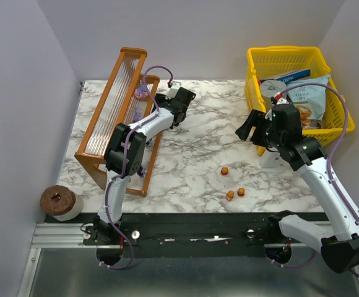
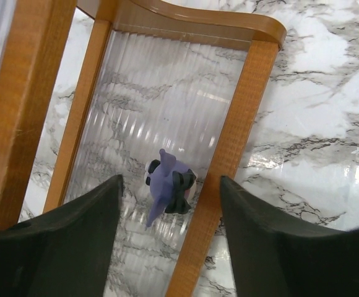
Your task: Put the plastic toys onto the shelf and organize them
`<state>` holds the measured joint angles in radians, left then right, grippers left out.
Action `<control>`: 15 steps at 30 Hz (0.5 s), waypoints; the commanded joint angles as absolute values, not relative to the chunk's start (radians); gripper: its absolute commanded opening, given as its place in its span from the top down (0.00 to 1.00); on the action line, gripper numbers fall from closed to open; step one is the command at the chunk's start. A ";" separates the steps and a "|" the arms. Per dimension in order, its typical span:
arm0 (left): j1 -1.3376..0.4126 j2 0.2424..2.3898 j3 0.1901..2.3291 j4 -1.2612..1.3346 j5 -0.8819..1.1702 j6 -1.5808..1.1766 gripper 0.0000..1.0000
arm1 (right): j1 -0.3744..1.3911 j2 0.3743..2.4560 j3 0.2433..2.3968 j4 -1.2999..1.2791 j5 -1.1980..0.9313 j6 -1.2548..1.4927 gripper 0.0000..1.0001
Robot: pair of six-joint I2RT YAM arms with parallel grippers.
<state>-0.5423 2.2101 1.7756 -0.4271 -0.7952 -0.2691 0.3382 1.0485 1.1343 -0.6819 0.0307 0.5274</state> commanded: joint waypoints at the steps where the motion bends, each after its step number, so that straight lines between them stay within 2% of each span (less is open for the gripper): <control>1: -0.568 2.145 1.772 -0.417 -0.755 -0.291 0.18 | 0.333 1.042 1.123 -0.686 0.055 0.538 0.20; 5: -0.615 2.100 1.758 -0.410 -0.718 -0.275 0.06 | 0.333 1.037 1.118 -0.686 0.063 0.540 0.20; 8: -0.658 2.065 1.753 -0.413 -0.657 -0.255 0.01 | 0.333 1.034 1.114 -0.689 0.069 0.543 0.20; 15: -0.776 1.996 1.752 -0.440 -0.339 -0.138 0.01 | 0.333 1.037 1.097 -0.707 0.097 0.538 0.17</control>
